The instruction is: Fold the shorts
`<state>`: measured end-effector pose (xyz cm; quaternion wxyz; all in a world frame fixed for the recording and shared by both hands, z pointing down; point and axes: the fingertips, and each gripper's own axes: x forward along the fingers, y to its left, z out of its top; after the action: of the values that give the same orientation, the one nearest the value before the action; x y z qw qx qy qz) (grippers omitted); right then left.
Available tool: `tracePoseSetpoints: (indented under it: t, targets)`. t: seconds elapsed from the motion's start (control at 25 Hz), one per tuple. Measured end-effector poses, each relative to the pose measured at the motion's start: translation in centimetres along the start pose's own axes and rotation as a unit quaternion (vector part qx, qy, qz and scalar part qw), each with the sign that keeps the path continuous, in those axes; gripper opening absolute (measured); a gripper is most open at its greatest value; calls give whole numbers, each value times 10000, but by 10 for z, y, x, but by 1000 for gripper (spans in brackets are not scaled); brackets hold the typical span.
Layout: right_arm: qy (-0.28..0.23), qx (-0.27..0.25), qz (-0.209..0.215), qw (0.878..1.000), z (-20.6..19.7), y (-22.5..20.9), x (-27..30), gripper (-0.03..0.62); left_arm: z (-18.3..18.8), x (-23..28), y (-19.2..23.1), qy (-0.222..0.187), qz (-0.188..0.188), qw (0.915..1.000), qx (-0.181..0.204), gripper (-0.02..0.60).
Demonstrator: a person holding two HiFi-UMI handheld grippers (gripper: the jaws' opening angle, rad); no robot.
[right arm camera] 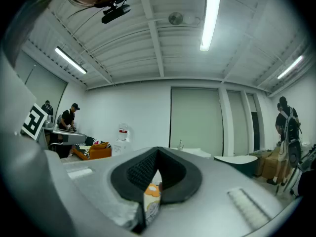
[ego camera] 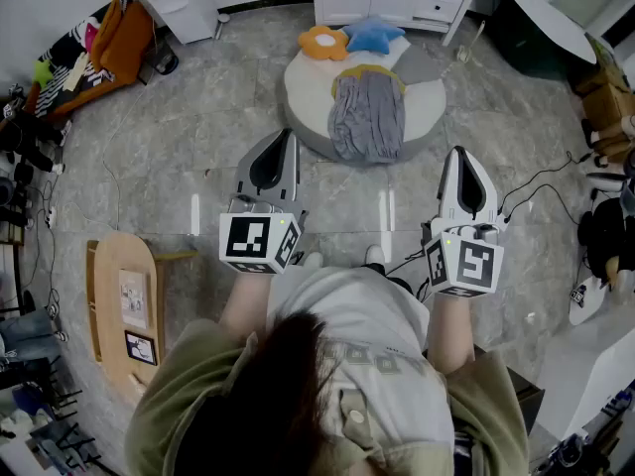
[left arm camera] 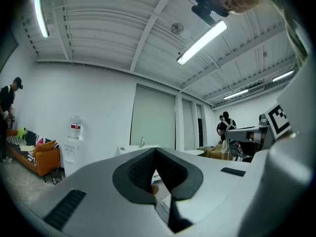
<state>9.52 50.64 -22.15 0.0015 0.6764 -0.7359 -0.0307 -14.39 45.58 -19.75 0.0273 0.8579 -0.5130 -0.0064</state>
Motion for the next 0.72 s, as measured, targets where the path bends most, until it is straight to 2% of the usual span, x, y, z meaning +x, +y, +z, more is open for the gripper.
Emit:
tracePoseSetpoints:
  t: [0.72]
  targets:
    - [55,-65,59,9999,-3,-4,1,-2,-5,4,-7,83,-9,10000,3,9]
